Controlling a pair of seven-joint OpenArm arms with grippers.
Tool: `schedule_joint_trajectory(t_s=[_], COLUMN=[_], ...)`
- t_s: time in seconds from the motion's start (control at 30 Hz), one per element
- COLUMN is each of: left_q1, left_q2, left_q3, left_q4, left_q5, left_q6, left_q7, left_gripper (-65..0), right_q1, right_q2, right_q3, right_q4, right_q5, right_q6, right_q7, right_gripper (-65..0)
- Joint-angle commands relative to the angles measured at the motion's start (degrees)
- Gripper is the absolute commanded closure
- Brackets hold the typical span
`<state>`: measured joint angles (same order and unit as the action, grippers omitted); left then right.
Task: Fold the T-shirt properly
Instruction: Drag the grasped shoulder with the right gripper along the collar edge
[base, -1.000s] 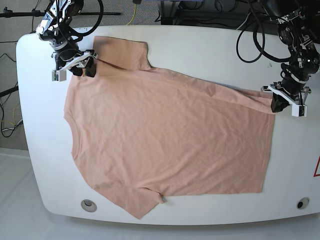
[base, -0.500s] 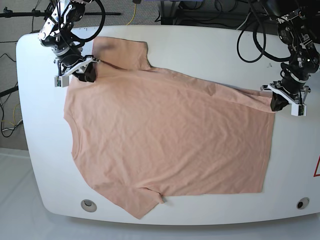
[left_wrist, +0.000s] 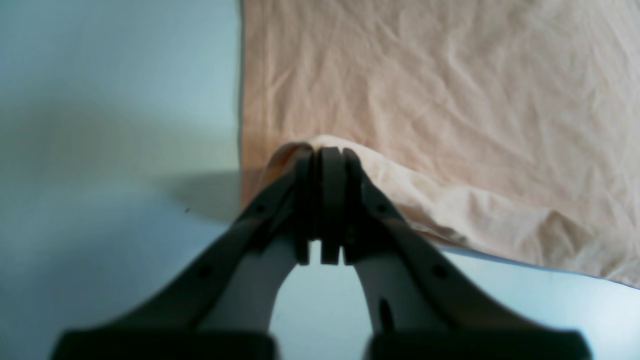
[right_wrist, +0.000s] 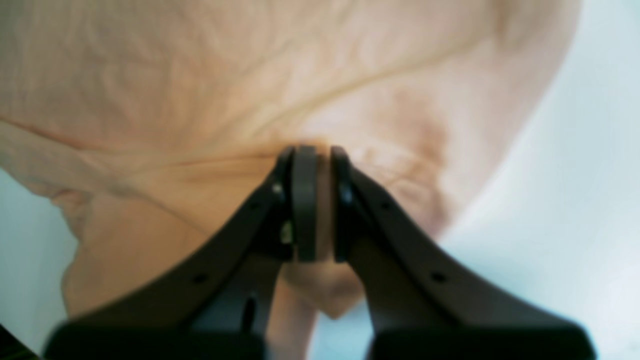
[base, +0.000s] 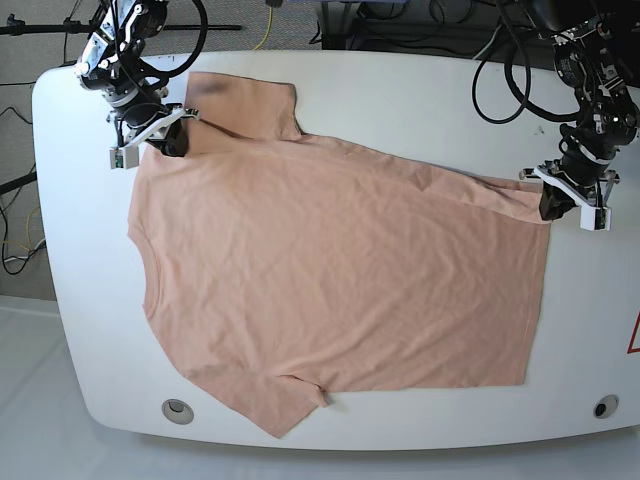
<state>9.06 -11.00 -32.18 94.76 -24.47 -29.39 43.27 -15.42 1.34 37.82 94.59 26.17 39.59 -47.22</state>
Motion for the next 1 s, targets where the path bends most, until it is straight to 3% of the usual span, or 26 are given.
schedule_joint_trajectory(t_s=[0.0, 0.2, 0.37, 0.53, 0.97], left_q1=[-0.41, 0.13, 0.30, -0.40, -0.93], left_q2=[-0.85, -1.17, -1.26, -1.08, -1.08], left_q3=[-0.17, -1.00, -4.26, -4.52, -6.10], left_q4=[1.12, 1.72, 7.96, 8.84, 8.84], left_q5=[-0.97, 0.07, 0.25, 0.34, 0.42], left_q6=[-0.02, -0.28, -0.28, -0.28, -0.28], left_q7=[-1.34, 0.47, 0.73, 4.78, 5.92], left_gripper=[0.0, 0.0, 0.0, 0.0, 0.0], right_q1=[-0.31, -0.45, -0.89, -0.45, -2.65], right_q2=[0.88, 0.02, 0.11, 0.28, 1.25], right_q3=[0.05, -0.24, -0.15, -0.15, 0.02], right_q4=[1.93, 4.53, 11.04, 13.33, 12.89], right_q5=[1.46, 1.56, 6.84, 9.83, 4.90], right_q6=[0.41, -0.17, -0.43, -0.69, -0.78], right_q7=[0.71, -0.91, -4.07, -6.27, -7.15], right_gripper=[-2.1, -1.9, -1.9, -1.9, -2.1])
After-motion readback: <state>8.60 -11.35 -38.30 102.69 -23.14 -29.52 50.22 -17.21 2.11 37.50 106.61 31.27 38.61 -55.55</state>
